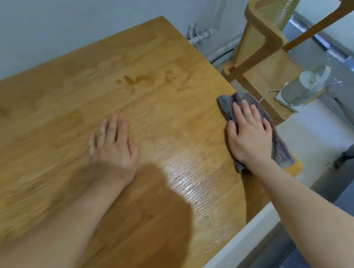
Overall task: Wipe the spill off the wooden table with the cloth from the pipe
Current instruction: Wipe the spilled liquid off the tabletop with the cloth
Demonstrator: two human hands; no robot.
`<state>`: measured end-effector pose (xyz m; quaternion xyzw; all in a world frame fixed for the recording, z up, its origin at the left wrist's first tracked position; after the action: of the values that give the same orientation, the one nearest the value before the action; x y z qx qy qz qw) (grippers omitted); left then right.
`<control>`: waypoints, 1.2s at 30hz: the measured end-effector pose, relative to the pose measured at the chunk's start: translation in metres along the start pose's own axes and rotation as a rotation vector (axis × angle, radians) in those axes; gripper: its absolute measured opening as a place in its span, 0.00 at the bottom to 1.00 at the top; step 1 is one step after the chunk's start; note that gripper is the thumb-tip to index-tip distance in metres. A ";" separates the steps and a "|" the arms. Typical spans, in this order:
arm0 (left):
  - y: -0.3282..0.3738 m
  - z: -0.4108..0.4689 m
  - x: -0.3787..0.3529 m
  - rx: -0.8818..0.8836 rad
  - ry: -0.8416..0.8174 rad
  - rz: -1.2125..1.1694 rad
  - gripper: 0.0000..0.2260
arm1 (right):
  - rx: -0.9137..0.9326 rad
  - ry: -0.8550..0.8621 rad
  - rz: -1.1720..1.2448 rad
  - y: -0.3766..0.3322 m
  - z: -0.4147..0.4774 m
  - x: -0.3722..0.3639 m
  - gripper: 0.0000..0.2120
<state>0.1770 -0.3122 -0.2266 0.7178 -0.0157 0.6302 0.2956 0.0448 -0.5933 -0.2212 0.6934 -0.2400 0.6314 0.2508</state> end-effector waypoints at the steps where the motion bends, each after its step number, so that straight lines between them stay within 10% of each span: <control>1: 0.000 0.001 0.000 -0.008 0.016 -0.011 0.26 | -0.058 -0.006 -0.005 -0.003 0.009 0.001 0.26; 4: 0.000 0.000 -0.001 -0.020 0.018 -0.003 0.25 | -0.079 0.023 -0.008 -0.046 0.001 0.001 0.27; 9: 0.002 -0.001 0.004 0.010 -0.027 0.016 0.27 | 0.410 0.057 0.063 -0.176 -0.067 -0.001 0.24; 13: -0.002 0.002 0.007 -0.002 -0.026 -0.025 0.25 | 0.616 0.066 0.020 -0.147 -0.029 -0.001 0.23; 20: -0.036 0.033 0.030 0.137 0.048 0.011 0.23 | 0.128 0.022 -0.026 -0.104 0.072 0.008 0.27; 26: -0.038 0.026 0.026 0.148 0.053 0.011 0.25 | 0.570 0.062 0.086 -0.237 -0.028 0.004 0.24; 30: -0.040 0.029 0.027 0.133 0.081 -0.002 0.26 | 0.766 0.101 0.044 -0.206 0.013 0.007 0.22; 36: -0.039 0.030 0.025 0.151 0.041 -0.020 0.28 | 0.258 0.031 -0.029 -0.175 0.083 0.014 0.26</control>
<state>0.2246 -0.2844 -0.2203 0.7250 0.0450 0.6412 0.2472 0.2224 -0.5152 -0.2211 0.7134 -0.1428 0.6640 0.1726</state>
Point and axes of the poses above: each hand's wrist, its own z-axis towards the middle knuckle, its own x-axis out of the back of the hand, y = z × x, the point moved 2 cm from there along z, towards the middle knuckle, and after that the axes turned 13 degrees about -z, right-handed, at the moved point
